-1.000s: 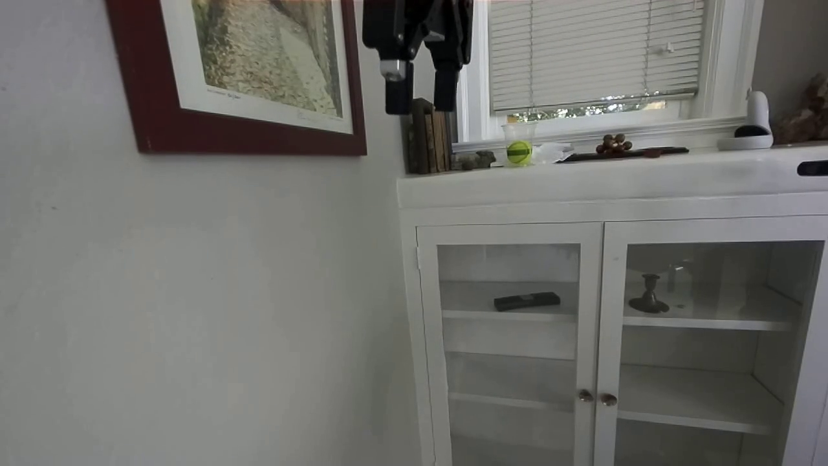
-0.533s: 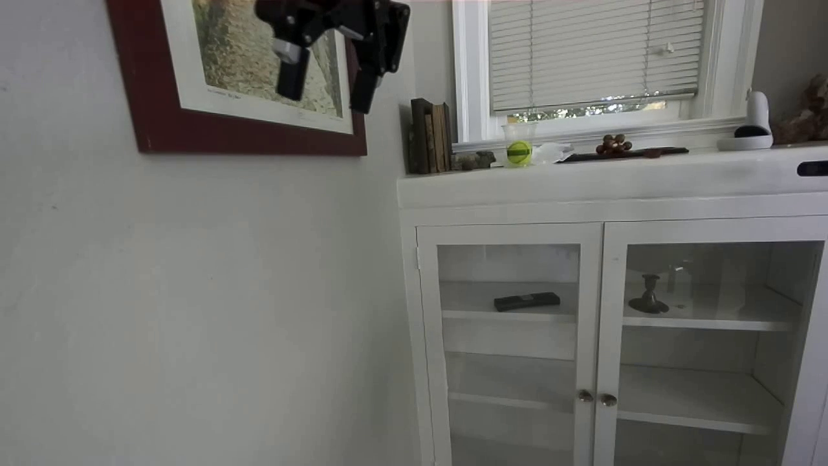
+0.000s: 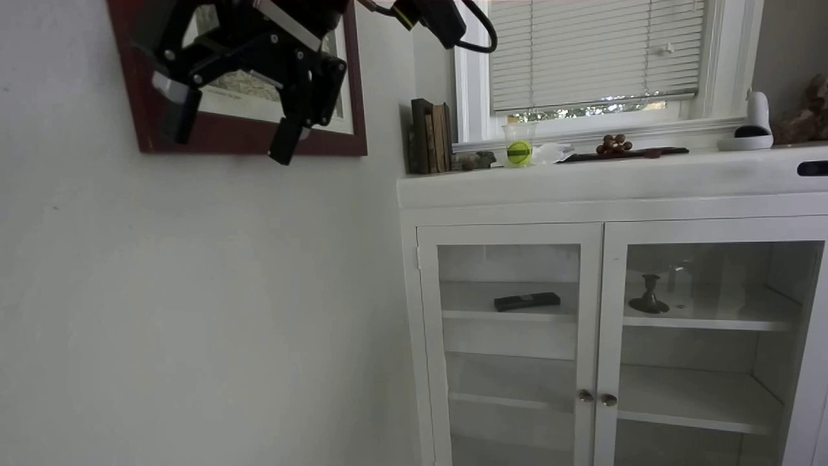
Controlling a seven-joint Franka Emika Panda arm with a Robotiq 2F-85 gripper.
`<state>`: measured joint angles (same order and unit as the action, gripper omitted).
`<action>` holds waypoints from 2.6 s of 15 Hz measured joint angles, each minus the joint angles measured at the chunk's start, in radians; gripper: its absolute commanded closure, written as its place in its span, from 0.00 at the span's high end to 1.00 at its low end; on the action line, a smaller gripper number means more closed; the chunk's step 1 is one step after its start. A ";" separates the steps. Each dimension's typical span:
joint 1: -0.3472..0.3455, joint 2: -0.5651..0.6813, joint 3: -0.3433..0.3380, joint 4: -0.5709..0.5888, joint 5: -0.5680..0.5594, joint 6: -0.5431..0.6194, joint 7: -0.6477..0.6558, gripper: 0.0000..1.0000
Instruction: Move the picture frame to the right.
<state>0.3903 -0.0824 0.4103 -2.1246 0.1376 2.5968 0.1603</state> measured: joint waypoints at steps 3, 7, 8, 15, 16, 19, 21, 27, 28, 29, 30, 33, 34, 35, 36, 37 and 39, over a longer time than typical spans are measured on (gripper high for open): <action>0.004 0.005 0.007 0.000 -0.021 0.015 -0.012 1.00; 0.005 0.006 0.010 -0.001 -0.034 0.078 -0.013 1.00; 0.006 0.009 0.010 -0.001 -0.026 0.102 -0.017 1.00; 0.007 0.021 0.009 -0.001 -0.021 0.141 -0.023 1.00; 0.007 0.025 0.010 -0.001 -0.021 0.160 -0.016 1.00; 0.012 0.049 0.012 -0.002 -0.006 0.221 0.009 1.00; 0.017 0.070 0.013 -0.002 0.009 0.261 0.037 1.00; 0.020 0.097 0.013 -0.023 0.037 0.365 0.120 1.00; 0.020 0.098 0.013 -0.028 0.040 0.384 0.132 1.00; 0.020 0.101 0.014 -0.031 0.050 0.401 0.136 1.00; 0.021 0.105 0.015 -0.032 0.062 0.417 0.138 1.00; 0.023 0.123 0.028 -0.033 0.109 0.476 0.139 1.00; 0.023 0.130 0.035 -0.033 0.126 0.497 0.139 1.00; 0.023 0.137 0.042 -0.033 0.142 0.516 0.139 1.00; 0.023 0.142 0.048 -0.033 0.155 0.530 0.139 1.00; 0.023 0.147 0.052 -0.033 0.166 0.538 0.139 1.00; 0.022 0.152 0.057 -0.034 0.179 0.539 0.139 1.00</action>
<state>0.4122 0.0701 0.4674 -2.1584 0.3162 3.1357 0.2990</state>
